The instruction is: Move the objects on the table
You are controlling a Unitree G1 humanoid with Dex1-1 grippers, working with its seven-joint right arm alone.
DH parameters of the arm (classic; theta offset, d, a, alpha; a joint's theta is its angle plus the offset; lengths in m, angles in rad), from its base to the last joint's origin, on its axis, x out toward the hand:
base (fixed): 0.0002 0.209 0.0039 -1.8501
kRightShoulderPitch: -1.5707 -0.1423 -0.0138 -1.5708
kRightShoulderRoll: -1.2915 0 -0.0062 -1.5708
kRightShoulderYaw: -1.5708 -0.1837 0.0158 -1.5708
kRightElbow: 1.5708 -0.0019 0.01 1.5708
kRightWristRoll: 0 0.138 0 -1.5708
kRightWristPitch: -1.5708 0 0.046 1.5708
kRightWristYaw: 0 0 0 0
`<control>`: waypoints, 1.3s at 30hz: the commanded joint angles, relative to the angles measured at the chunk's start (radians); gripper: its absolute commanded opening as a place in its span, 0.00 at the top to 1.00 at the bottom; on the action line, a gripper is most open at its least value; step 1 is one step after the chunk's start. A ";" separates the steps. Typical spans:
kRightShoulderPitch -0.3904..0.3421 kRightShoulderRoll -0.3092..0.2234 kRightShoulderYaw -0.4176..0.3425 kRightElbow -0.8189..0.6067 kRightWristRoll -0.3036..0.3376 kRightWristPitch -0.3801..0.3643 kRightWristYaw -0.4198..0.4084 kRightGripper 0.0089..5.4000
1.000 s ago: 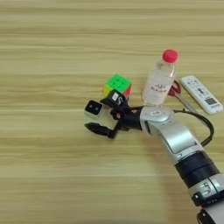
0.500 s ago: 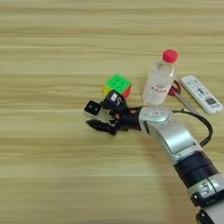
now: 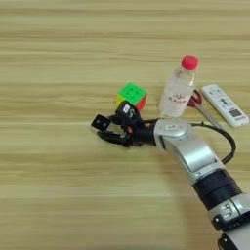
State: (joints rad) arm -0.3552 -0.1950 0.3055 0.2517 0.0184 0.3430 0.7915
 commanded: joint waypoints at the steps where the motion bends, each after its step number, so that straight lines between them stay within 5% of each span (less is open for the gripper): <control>1: -0.073 0.002 -0.017 -0.029 0.001 -0.036 -0.023 0.54; 10: -0.063 -0.011 -0.036 -0.100 0.037 -0.055 0.014 0.54; 17: -0.040 -0.073 -0.095 -0.235 0.105 -0.091 0.097 0.54; 20: -0.002 -0.140 -0.127 -0.304 0.141 -0.104 0.161 0.54; 23: 0.080 -0.267 -0.186 -0.356 0.189 -0.122 0.267 0.54; 29: 0.174 -0.447 -0.303 -0.326 0.237 -0.159 0.406 0.54; 39: 0.184 -0.513 -0.304 -0.187 0.186 -0.232 0.456 0.54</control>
State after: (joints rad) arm -0.1142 -0.6625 0.0244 0.0678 0.2122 0.1487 1.2741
